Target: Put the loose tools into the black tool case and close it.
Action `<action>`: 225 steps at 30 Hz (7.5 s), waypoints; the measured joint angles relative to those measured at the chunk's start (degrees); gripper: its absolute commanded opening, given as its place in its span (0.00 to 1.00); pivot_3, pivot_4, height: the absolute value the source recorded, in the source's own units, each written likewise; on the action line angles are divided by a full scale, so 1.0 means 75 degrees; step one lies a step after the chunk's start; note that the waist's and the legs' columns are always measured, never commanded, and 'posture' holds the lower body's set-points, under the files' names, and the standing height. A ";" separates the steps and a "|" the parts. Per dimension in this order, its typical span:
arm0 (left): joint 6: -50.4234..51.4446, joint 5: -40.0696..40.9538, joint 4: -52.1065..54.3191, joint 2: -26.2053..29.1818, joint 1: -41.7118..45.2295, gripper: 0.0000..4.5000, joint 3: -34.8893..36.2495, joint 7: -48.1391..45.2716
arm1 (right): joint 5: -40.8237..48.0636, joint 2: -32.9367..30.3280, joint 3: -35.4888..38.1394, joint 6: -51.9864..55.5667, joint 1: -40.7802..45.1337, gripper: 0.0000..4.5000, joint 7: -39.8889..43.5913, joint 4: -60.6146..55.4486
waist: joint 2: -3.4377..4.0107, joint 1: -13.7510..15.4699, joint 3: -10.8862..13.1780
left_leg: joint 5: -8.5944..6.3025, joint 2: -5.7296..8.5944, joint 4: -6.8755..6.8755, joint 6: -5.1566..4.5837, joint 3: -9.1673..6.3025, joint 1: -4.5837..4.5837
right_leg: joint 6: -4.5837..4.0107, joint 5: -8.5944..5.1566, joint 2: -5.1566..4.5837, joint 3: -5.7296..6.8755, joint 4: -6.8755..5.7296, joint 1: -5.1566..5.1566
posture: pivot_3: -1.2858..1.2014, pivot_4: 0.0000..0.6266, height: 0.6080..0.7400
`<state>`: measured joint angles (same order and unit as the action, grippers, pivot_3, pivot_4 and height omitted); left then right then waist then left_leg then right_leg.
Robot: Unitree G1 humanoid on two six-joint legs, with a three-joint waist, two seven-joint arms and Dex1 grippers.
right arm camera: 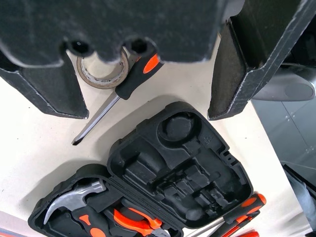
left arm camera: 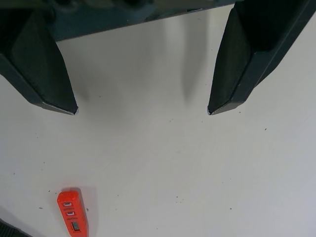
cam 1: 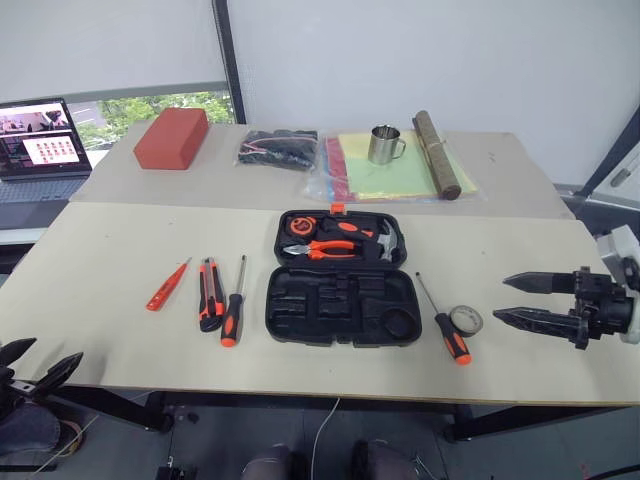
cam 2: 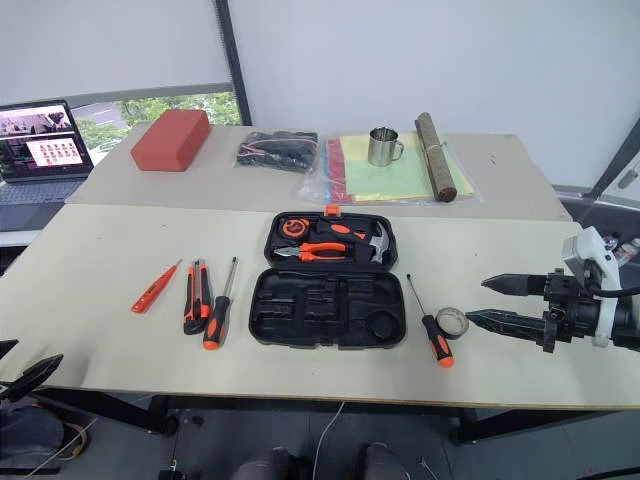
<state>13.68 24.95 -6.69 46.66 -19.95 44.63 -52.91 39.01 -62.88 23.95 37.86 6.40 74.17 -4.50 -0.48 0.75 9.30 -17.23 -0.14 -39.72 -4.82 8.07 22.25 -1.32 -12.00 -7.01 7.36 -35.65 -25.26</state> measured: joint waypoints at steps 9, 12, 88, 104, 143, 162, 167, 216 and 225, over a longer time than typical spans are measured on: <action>0.2119 0.0310 0.0722 0.0501 0.1804 1.00 -0.1293 0.0547 | 0.0695 0.0012 0.0545 0.1056 -0.0212 1.00 -0.1108 -0.2118 | 0.0002 0.0107 0.0009 | 0.0005 0.0007 -0.0008 0.0008 -0.0004 0.0001 | 0.0005 0.0003 -0.0007 0.0009 -0.0018 0.0003 | 0.52 0.24 0.97; 0.2897 0.0318 0.0840 0.0807 0.2697 1.00 -0.1749 0.0865 | 0.1293 0.0026 0.0803 0.1524 -0.0289 1.00 -0.1441 -0.2995 | 0.0001 0.0102 0.0009 | 0.0005 0.0010 -0.0006 0.0007 -0.0004 0.0001 | 0.0005 0.0003 -0.0003 0.0008 -0.0020 0.0006 | 0.52 0.24 0.97; 0.1034 -0.1612 -0.0569 -0.0196 0.9745 0.21 -0.9496 -0.3243 | 0.1104 0.0943 0.0731 0.0622 -0.1252 1.00 -0.2577 -0.3966 | -0.0084 0.0207 0.0055 | 0.0073 0.0016 -0.0079 -0.0065 -0.0011 0.0004 | 0.0030 -0.0001 0.0053 -0.0034 -0.0034 0.0040 | 0.52 0.24 0.97; -0.1757 -0.3890 -0.5265 -0.2589 1.1314 0.21 -0.9878 -0.3541 | 0.1115 0.1404 0.0785 0.0624 -0.1860 1.00 -0.3491 -0.4619 | -0.0089 0.0188 0.0058 | 0.0052 0.0016 -0.0168 -0.0135 -0.0021 0.0084 | 0.0064 0.0019 0.0064 -0.0018 -0.0047 0.0006 | 0.52 0.24 0.97; -0.2051 -0.4754 -0.5713 -0.3883 1.1364 0.06 -0.9098 -0.2315 | 0.1088 0.1742 0.0807 0.0594 -0.2063 1.00 -0.4009 -0.4583 | -0.0082 0.0208 0.0024 | 0.0004 0.0025 -0.0262 -0.0211 -0.0026 0.0092 | 0.0118 0.0054 0.0012 -0.0022 -0.0055 0.0036 | 0.52 0.24 0.97; 0.2232 -0.0251 0.0089 -0.1171 0.9089 0.99 -0.7136 -0.5240 | -0.0708 0.4336 -0.0531 0.1354 -0.3695 1.00 -0.7498 -0.4878 | -0.0027 -0.0027 0.0003 | -0.0016 0.0025 -0.0259 -0.0112 -0.0015 0.0065 | 0.0159 0.0011 0.0063 -0.0054 -0.0073 0.0040 | 0.52 0.24 0.97; 0.2199 -0.0287 0.0102 -0.1196 0.9168 1.00 -0.7266 -0.5145 | -0.1455 0.4903 -0.1226 0.0861 -0.2898 0.76 -0.7937 -0.4071 | -0.0019 -0.0063 -0.0002 | -0.0012 0.0025 -0.0258 -0.0111 -0.0005 0.0063 | 0.0151 0.0007 0.0091 -0.0055 -0.0079 0.0036 | 0.52 0.24 0.97; 0.2618 0.0452 0.1424 0.0695 0.7618 1.00 -0.6563 -0.4317 | -0.4493 0.3346 -0.5209 -0.4742 0.4801 0.92 -0.0465 0.3703 | 0.0009 -0.0218 0.0008 | 0.0050 0.0025 -0.0165 -0.0133 0.0018 0.0038 | 0.0077 0.0007 0.0083 -0.0032 -0.0077 0.0028 | 0.52 0.24 0.97; 0.2524 0.0395 0.1106 0.0576 0.7775 1.00 -0.6691 -0.4316 | -0.4059 0.3991 -0.4886 -0.3402 0.4816 0.52 -0.0778 0.3159 | 0.0010 -0.0202 0.0008 | 0.0050 0.0029 -0.0163 -0.0132 0.0019 0.0040 | 0.0076 0.0007 0.0088 -0.0029 -0.0076 0.0028 | 0.52 0.24 0.97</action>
<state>32.60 27.91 1.61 50.98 38.36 -5.55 -85.28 8.56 -32.95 -12.70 12.35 42.52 68.34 19.20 -0.41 -0.76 9.36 -16.86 0.08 -40.94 -5.81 8.21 22.55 -0.74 -11.94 -6.35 7.14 -36.22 -25.05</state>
